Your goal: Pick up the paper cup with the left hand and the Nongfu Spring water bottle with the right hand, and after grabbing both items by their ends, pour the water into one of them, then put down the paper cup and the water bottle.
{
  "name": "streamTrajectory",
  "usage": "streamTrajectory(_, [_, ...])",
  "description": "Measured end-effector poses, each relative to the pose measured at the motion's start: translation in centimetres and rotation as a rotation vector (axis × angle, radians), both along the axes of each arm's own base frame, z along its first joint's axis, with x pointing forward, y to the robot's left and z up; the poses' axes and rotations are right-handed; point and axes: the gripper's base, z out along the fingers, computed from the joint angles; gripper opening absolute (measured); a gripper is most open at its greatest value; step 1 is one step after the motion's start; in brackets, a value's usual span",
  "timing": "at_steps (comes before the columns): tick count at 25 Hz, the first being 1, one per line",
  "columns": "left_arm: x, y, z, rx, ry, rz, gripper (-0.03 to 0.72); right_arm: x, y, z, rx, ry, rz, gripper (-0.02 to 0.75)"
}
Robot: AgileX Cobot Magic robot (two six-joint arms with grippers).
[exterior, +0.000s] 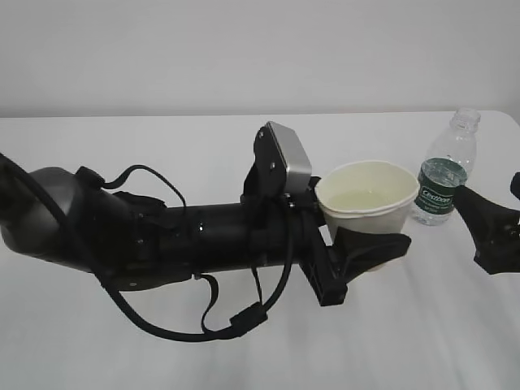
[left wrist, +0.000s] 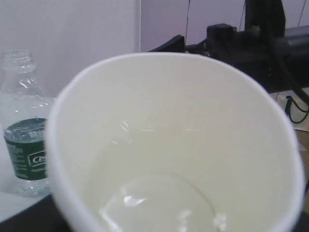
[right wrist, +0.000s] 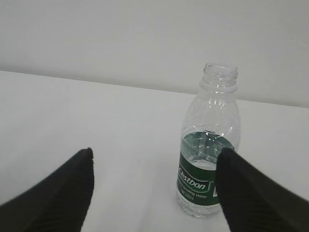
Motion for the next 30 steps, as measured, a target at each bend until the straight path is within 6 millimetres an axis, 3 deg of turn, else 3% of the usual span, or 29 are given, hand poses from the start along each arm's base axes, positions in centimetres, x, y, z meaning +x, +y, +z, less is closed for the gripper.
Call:
streamTrajectory(6, [1.4, 2.1, -0.3, -0.062, 0.05, 0.122, 0.453, 0.0, 0.0, 0.0, -0.008, -0.002, 0.001, 0.594])
streamTrajectory(15, [1.4, 7.1, -3.8, 0.044, 0.116, 0.343, 0.453, 0.0, 0.0, 0.0, -0.008, -0.002, 0.001, 0.594])
streamTrajectory(30, [3.4, 12.7, -4.7, 0.097, 0.098, 0.745, 0.453, 0.0, 0.0, 0.0, -0.008, -0.004, 0.001, 0.593])
